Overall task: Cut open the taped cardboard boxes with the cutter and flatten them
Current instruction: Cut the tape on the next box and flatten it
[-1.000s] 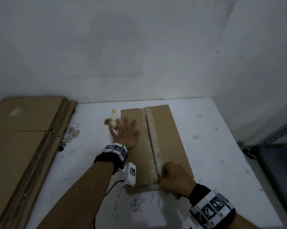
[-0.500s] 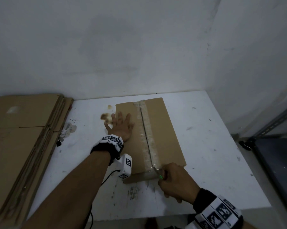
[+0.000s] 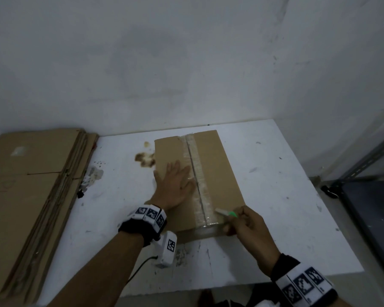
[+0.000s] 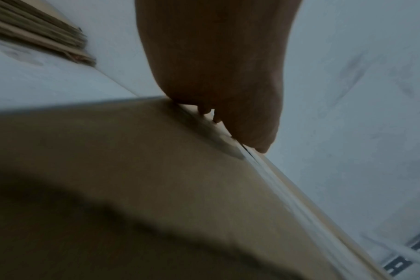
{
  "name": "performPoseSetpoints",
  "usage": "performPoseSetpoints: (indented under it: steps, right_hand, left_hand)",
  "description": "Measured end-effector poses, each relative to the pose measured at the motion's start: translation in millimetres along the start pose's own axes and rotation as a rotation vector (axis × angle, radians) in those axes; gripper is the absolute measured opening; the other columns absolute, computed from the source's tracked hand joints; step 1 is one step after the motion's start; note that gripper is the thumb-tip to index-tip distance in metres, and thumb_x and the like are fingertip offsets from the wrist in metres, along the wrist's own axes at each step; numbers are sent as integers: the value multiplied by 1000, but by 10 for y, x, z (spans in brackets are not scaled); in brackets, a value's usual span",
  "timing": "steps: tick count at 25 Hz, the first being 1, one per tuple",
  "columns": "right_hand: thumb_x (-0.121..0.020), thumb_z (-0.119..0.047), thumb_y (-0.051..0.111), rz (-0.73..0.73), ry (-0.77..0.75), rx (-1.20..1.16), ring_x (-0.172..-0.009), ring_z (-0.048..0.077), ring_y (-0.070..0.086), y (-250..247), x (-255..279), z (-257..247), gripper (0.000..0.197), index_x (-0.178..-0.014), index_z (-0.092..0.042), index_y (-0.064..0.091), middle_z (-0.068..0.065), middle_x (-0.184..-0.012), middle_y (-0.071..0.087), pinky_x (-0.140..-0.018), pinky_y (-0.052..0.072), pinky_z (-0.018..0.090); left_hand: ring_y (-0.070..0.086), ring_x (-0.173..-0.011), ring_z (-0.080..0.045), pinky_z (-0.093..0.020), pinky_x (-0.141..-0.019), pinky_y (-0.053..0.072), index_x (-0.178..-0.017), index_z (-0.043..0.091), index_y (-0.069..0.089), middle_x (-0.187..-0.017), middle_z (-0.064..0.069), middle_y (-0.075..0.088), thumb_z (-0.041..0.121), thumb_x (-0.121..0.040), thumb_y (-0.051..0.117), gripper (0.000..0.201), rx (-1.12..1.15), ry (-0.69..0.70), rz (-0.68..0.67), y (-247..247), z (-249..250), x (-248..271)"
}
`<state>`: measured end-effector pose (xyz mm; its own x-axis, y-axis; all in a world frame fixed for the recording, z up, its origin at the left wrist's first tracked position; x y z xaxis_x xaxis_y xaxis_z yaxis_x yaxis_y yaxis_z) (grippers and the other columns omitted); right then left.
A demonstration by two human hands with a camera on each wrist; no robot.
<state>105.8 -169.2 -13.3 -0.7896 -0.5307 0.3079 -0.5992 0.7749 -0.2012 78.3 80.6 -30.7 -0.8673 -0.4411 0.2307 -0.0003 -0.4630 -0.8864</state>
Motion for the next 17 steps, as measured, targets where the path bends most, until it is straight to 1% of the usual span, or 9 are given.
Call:
performPoseSetpoints:
  steps: [2, 4, 7, 10, 12, 14, 15, 16, 17]
  right_hand:
    - [-98, -15, 57, 49, 56, -76, -82, 26, 65, -59, -47, 99, 20, -83, -3, 55, 14, -82, 71, -73, 45, 32]
    - [-99, -17, 56, 59, 93, -105, -82, 28, 61, -61, -80, 161, 21, -80, -9, 54, 19, -87, 68, -73, 42, 33]
    - [-98, -22, 56, 97, 58, -78, -78, 28, 60, -38, -179, 189, 26, -73, -19, 52, 14, -78, 68, -77, 47, 41]
    - [-96, -21, 57, 173, 34, -85, -72, 23, 61, -86, -391, 120, 24, -73, -19, 51, 5, -69, 67, -78, 49, 41]
    - [-97, -20, 57, 212, 62, -144, -73, 21, 62, -145, -566, 26, 20, -78, -16, 52, 4, -71, 69, -78, 49, 38]
    - [-98, -19, 58, 211, 121, -253, -80, 19, 67, -179, -723, -20, 15, -84, -15, 53, 6, -81, 73, -79, 48, 34]
    - [-98, -20, 58, 207, 144, -302, -86, 19, 68, -182, -762, -20, 14, -86, -16, 53, 7, -86, 75, -83, 47, 34]
    - [-99, -22, 57, 215, 155, -330, -92, 20, 69, -187, -776, 2, 15, -86, -17, 53, 7, -90, 76, -87, 47, 36]
    - [-100, -24, 56, 245, 159, -338, -96, 22, 69, -192, -766, 44, 16, -86, -17, 52, 8, -93, 76, -92, 47, 39]
  left_hand:
    - [-10, -153, -24, -62, -115, -15, -156, 33, 23, -168, -2, -1, 69, -96, 32, 71, -36, 20, -9, 90, 122, 122]
    - [-13, -153, -21, -59, -114, -17, -158, 34, 14, -167, 0, -6, 76, -92, 33, 81, -117, 24, -38, 163, 160, 204]
    - [-19, -152, -21, -61, -117, -15, -159, 34, 1, -166, 0, -14, 78, -91, 26, 85, -177, 10, -36, 220, 100, 260]
    - [-25, -150, -25, -64, -114, -17, -158, 32, -9, -164, -2, -24, 79, -90, 22, 88, -145, -105, -52, 272, 48, 261]
    - [-28, -148, -28, -66, -113, -17, -158, 30, -13, -162, -5, -28, 79, -90, 23, 91, -83, -229, -64, 295, 63, 286]
    - [-25, -149, -31, -68, -112, -13, -158, 28, -10, -163, -7, -25, 80, -89, 27, 95, -26, -331, -44, 277, 95, 326]
    - [-21, -150, -32, -68, -112, -10, -159, 27, -6, -164, -8, -21, 81, -88, 30, 96, -8, -354, -24, 251, 108, 335]
    - [-16, -151, -33, -68, -112, -7, -159, 28, 0, -165, -8, -16, 81, -87, 33, 95, -4, -351, 3, 217, 124, 328]
    - [-12, -151, -34, -68, -113, -4, -159, 30, 7, -166, -7, -12, 80, -86, 37, 93, -16, -318, 38, 170, 135, 298]
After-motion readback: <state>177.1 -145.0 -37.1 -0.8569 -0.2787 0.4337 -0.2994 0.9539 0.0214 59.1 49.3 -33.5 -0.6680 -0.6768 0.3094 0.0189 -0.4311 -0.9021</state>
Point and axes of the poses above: each hand's wrist, its own x-axis away from the middle knuckle, its own y-axis out of the palm, z = x × y, the point moved 7 cm from there along -x, towards the middle knuckle
